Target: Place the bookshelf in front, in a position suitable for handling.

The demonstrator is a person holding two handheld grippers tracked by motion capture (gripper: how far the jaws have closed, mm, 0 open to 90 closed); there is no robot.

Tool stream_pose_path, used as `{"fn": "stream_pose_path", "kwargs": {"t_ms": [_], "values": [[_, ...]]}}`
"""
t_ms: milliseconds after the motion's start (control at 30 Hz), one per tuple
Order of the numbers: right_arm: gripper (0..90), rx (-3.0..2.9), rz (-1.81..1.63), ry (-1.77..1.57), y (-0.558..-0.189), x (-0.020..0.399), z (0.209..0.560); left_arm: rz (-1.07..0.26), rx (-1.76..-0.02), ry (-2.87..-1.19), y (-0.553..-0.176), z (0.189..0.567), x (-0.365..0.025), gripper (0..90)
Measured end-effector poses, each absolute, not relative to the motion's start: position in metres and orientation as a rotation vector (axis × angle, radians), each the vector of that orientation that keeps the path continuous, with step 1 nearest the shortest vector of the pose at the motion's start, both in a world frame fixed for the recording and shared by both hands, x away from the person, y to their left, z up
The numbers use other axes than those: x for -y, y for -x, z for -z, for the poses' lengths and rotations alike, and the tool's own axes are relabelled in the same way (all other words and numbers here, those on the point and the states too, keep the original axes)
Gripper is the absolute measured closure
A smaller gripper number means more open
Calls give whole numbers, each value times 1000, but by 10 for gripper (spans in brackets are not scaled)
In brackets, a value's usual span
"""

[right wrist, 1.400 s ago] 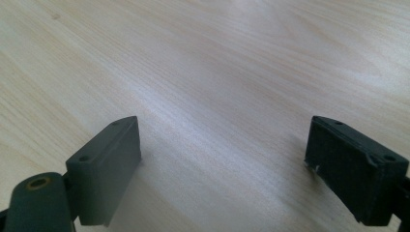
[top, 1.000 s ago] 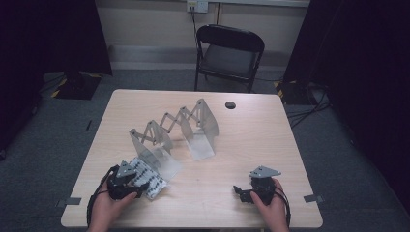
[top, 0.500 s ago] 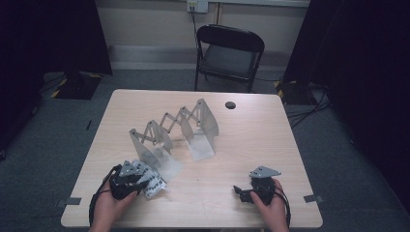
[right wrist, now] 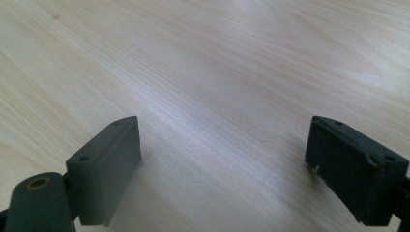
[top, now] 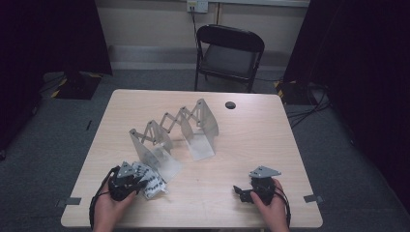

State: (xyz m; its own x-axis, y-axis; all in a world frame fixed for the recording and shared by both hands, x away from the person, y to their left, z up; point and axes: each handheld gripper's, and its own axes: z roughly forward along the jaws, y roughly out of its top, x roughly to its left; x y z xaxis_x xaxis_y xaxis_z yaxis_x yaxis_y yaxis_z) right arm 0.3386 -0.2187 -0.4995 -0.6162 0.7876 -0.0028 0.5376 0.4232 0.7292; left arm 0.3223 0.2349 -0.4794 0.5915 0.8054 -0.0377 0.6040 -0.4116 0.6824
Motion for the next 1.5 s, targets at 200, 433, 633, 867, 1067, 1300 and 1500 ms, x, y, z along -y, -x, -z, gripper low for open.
{"fn": "stream_pose_path", "kwargs": {"t_ms": [200, 433, 633, 867, 1067, 1300, 1500], "values": [[120, -2338, -1010, -1137, -339, 219, 500, -390, -1118, -2134, -322, 475, -236, 762], [120, -2338, -1010, -1138, -339, 219, 500, -424, -1109, -2108, -321, 460, -240, 762], [120, -2338, -1010, -1138, -339, 219, 500, -458, -1092, -2088, -320, 440, -245, 761], [120, -2338, -1010, -1137, -339, 219, 500, -521, -1047, -2103, -321, 403, -250, 760], [120, -2338, -1011, -1135, -339, 219, 500, -562, -1024, -2100, -320, 372, -253, 760], [120, -2338, -1010, -1137, -339, 219, 500, -622, -989, -2107, -323, 343, -257, 758], [120, -2338, -1010, -1138, -339, 219, 500, -613, -981, -2134, -328, 354, -256, 757]]}}
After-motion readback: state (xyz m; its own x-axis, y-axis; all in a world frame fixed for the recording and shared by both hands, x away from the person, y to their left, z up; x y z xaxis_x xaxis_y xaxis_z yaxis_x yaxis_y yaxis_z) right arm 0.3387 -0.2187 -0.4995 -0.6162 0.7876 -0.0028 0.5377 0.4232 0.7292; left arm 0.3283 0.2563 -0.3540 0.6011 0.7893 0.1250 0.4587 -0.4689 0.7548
